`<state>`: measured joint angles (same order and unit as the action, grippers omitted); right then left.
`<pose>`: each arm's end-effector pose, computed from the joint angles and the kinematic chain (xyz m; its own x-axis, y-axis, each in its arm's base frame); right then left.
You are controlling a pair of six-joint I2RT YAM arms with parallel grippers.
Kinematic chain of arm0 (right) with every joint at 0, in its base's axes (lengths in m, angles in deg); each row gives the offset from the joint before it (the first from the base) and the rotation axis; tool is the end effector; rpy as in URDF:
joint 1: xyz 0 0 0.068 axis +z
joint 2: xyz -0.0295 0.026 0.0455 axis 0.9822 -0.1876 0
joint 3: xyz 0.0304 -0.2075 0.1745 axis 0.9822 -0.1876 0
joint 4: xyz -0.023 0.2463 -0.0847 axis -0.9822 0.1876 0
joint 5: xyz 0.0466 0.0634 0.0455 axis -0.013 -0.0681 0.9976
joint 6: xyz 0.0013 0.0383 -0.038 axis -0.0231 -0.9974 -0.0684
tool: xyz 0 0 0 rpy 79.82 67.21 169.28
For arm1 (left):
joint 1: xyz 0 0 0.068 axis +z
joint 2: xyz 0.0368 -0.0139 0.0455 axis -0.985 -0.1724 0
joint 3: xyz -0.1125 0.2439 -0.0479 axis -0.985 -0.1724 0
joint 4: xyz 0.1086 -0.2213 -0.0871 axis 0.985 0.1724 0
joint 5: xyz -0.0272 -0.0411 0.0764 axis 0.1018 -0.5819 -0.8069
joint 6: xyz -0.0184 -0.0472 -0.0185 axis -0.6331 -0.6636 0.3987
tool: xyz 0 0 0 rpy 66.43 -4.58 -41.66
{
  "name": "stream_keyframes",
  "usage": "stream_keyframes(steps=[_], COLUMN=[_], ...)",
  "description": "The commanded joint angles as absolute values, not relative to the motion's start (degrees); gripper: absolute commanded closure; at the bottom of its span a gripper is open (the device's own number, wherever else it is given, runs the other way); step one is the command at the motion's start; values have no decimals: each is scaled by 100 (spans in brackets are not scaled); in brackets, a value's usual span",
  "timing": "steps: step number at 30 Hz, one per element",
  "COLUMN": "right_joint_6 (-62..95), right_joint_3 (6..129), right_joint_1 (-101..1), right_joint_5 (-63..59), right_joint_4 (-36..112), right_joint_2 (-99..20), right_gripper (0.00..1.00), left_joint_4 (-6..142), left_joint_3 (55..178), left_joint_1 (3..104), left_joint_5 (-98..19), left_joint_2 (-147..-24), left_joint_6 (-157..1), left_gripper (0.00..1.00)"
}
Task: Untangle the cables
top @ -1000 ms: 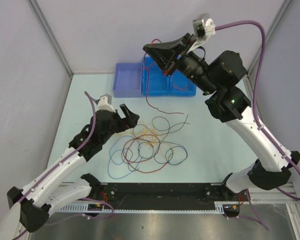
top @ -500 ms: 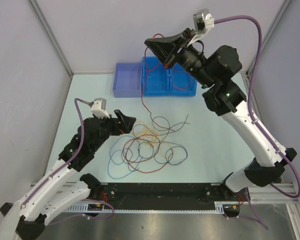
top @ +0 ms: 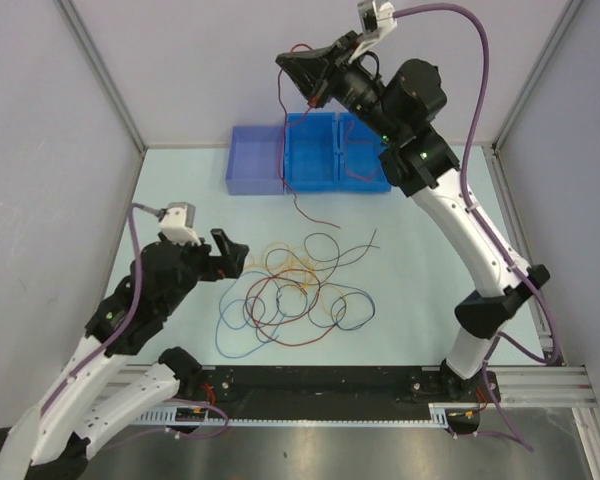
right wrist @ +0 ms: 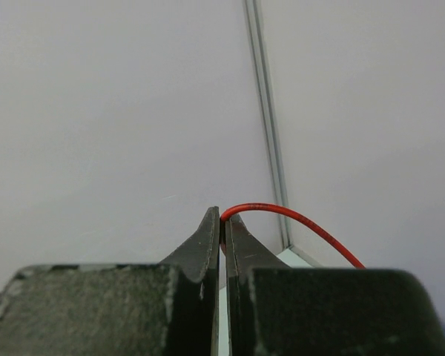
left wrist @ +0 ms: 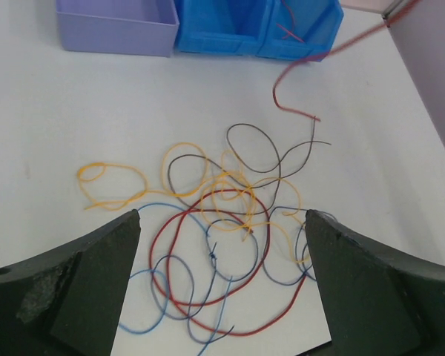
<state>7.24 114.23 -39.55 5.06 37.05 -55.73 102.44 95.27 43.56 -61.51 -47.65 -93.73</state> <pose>0.2615 0.2283 0.5803 0.1013 0.4279 -0.8981 -0.8523 0.5030 0.1435 0.1148 -0.0743 0.3546 -0.4078 -0.2485 -0.8786 0.2337 0.9018 -0.3635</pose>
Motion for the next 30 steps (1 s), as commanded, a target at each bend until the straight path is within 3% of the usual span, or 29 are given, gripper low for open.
stream_keyframes(steps=[1,5,12,30], right_joint_6=[888,898,616,1784], right_joint_3=[12749,13597,13378,14283], right_joint_1=[-4148,-4428,-4833,-5018], right_joint_5=[636,548,460,-735], right_joint_4=[4035,4159,3052,503], right_joint_2=[-6250,-6936,-7340,-9027], right_gripper=[100,100,100,100], left_joint_4=[11480,11509,10911,10884], left_joint_3=[9926,9577,8890,8722], left_joint_1=[4342,4342,4342,4457], left_joint_5=[-6785,-6786,-6653,-6935], left_joint_2=[-4150,-3499,-2357,-2224], left_joint_6=[-8991,-8894,-8859,-8920], left_gripper=[2,1,0,2])
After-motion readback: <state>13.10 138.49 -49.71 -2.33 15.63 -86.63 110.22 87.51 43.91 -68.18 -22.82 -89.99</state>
